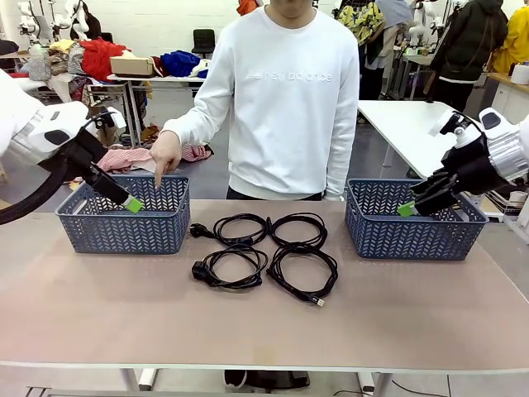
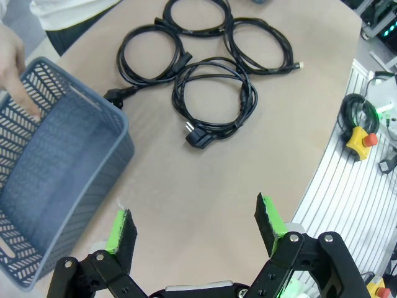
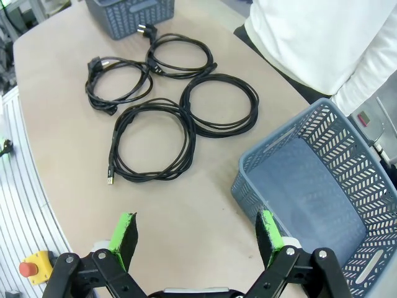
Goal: Organize the cables according to human instructions.
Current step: Pick up a bundle of cables and place it in the basket indicated by the human.
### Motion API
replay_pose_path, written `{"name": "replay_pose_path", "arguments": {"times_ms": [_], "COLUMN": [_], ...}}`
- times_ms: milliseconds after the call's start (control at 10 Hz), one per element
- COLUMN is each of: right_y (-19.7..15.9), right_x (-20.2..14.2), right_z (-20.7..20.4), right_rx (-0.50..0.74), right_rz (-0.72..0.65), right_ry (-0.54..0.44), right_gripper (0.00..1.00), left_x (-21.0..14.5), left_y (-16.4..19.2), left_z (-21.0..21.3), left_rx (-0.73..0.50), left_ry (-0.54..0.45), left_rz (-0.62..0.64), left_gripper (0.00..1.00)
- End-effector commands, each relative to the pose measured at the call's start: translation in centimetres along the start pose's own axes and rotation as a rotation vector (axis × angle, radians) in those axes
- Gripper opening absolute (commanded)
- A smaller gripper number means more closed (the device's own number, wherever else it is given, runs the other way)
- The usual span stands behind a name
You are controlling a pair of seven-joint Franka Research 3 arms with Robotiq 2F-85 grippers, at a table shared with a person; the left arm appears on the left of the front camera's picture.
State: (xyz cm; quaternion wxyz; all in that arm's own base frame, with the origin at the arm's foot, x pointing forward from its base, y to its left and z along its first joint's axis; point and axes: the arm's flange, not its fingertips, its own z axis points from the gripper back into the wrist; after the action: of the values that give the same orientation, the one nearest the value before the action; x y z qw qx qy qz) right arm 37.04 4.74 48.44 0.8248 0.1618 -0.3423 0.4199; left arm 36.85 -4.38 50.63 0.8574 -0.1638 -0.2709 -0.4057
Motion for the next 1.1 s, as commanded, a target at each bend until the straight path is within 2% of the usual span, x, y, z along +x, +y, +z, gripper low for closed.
{"name": "replay_pose_path", "arguments": {"times_ms": [0, 200, 400, 700, 1000], "right_y": [-0.3, -0.3, -0.3, -0.3, -0.3], "right_x": [-0.1, -0.1, -0.1, -0.1, -0.1], "right_z": [-0.1, -0.1, -0.1, -0.1, -0.1], "right_rx": [0.011, 0.011, 0.011, 0.011, 0.011], "right_rz": [0.022, 0.022, 0.022, 0.022, 0.022], "right_ry": [-0.014, -0.014, -0.014, -0.014, -0.014], "right_gripper": [1.00, 1.00, 1.00, 1.00, 1.00], "left_x": [-0.3, 0.0, 2.8, 7.7, 10.6], "left_y": [0.3, 0.0, -0.7, -3.0, -5.5], "left_z": [0.0, 0.0, -1.6, -6.1, -12.0], "left_rx": [-0.018, 0.000, 0.023, -0.022, -0.073], "left_ry": [-0.013, 0.000, 0.081, 0.229, 0.373], "left_rz": [-0.014, 0.000, -0.085, -0.275, -0.492], "left_gripper": [1.00, 1.00, 1.00, 1.00, 1.00]}}
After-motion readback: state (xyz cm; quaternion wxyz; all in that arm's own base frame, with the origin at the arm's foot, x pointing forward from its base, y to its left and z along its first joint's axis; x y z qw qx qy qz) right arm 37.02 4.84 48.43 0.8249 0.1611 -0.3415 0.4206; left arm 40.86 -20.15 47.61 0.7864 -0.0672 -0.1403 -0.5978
